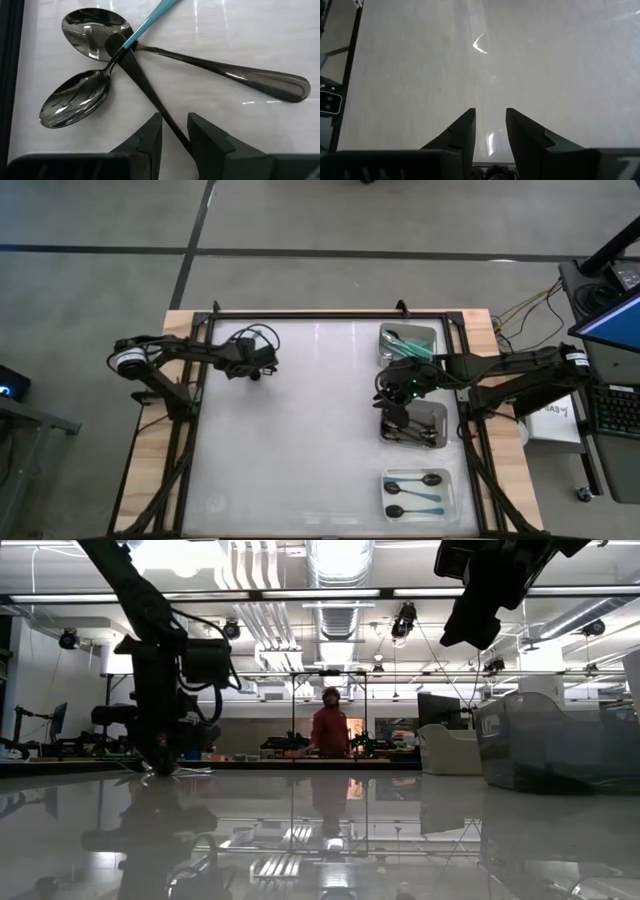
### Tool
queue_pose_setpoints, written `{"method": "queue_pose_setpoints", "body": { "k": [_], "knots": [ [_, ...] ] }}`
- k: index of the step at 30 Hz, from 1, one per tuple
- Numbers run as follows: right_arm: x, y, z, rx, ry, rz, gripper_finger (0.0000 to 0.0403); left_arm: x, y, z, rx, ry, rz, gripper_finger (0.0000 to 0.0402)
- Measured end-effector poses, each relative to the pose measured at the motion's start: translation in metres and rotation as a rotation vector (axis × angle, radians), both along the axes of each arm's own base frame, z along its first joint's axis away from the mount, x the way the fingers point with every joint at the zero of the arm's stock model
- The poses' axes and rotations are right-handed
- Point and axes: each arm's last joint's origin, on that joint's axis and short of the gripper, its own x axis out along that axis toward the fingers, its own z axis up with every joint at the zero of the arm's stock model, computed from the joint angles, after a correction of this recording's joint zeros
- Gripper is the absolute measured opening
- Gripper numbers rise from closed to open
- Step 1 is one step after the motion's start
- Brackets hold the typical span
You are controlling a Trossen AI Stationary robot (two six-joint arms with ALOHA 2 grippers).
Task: Sort silverware by color (type)
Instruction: Put the black spoon into the black bin
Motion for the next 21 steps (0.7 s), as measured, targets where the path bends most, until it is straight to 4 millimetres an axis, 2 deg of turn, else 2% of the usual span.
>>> {"method": "queue_pose_setpoints", "body": {
  "k": [7,15,21],
  "knots": [
    [0.0000,0.0000,0.0000,0.001,0.000,-0.001,0.0097,0.0004,0.0006,-0.0055,0.005,0.031,0.003,0.0064],
    [0.0000,0.0000,0.0000,-0.004,-0.001,0.004,0.0095,0.0000,0.0006,-0.0060,0.002,0.036,-0.001,0.0007],
    [-0.0002,0.0000,-0.0001,-0.009,0.001,0.008,0.0092,-0.0006,-0.0029,-0.0047,-0.023,0.063,-0.047,0.0003]
  ]
}}
